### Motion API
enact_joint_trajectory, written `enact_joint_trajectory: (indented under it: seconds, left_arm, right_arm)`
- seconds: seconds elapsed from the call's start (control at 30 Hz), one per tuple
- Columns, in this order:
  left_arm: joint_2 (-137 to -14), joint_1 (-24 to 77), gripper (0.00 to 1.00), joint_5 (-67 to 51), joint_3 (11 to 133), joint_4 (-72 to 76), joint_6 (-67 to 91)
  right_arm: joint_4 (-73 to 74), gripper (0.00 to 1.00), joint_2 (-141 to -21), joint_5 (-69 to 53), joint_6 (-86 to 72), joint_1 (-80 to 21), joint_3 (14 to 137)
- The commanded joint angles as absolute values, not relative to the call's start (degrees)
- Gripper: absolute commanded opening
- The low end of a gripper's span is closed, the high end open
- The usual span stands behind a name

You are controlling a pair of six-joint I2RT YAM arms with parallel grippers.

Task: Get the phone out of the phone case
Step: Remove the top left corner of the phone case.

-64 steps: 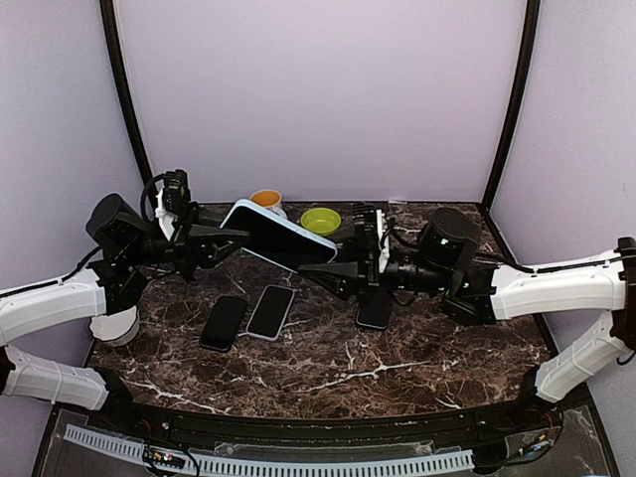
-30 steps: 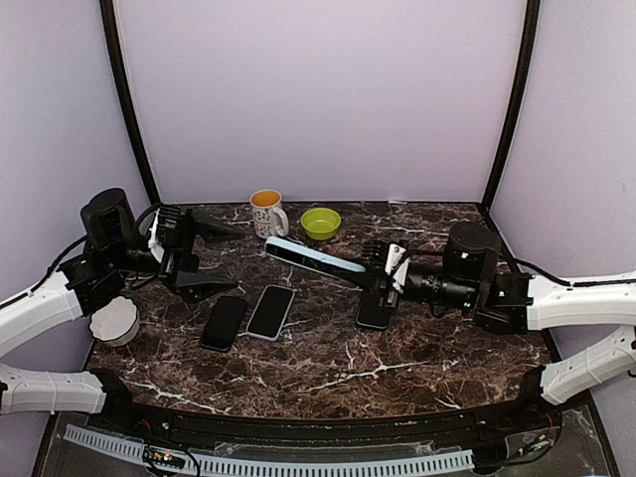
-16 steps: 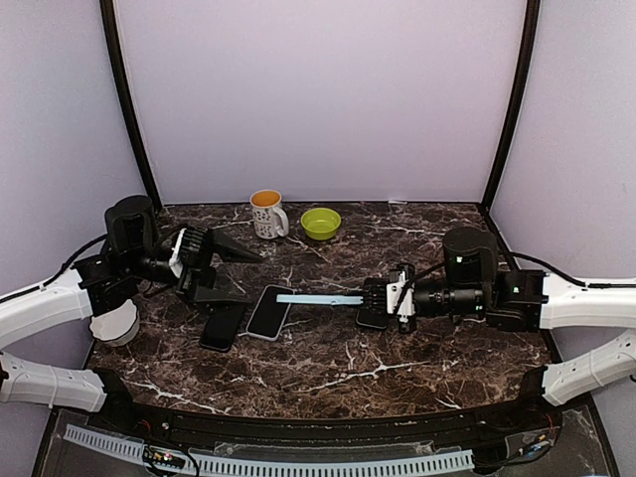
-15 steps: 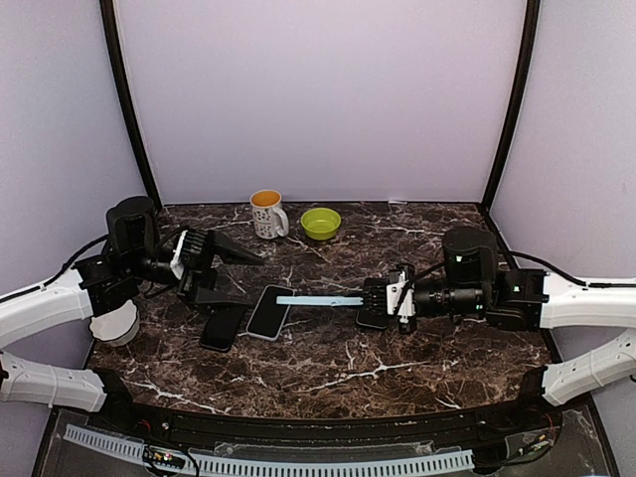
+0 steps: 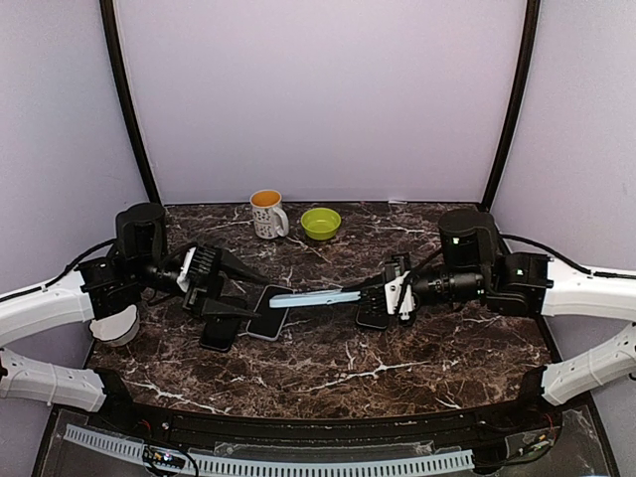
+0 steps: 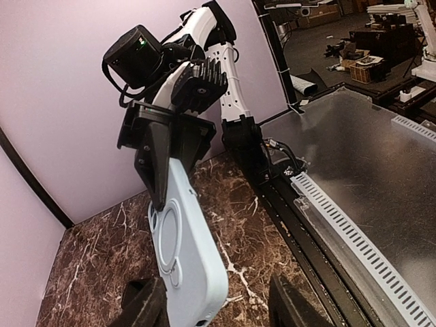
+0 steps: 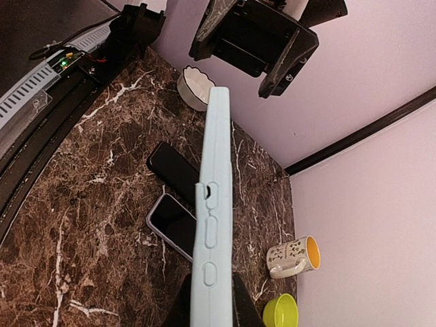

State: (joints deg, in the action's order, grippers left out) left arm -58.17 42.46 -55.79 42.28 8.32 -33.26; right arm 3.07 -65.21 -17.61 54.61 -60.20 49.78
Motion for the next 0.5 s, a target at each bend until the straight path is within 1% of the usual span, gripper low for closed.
enact_joint_trajectory:
  seconds: [0.0, 0.2, 0.47]
  left_arm:
    - [-58.7, 43.6, 0.52, -56.8, 41.8, 7.6, -34.9]
    - [-59.4, 45.2, 0.50, -55.0, 41.3, 6.6, -37.0]
    - [-59.9, 46.3, 0.40, -54.3, 41.2, 6.7, -37.9]
  right_arm:
    - [-0.2, 0.00, -64.9, -20.4, 55.9, -60.1, 53.6]
    - [-0.2, 0.00, -64.7, -21.5, 55.8, -60.1, 54.5]
    - [1.3, 0.00, -64.9, -21.6, 56.1, -60.9, 54.8]
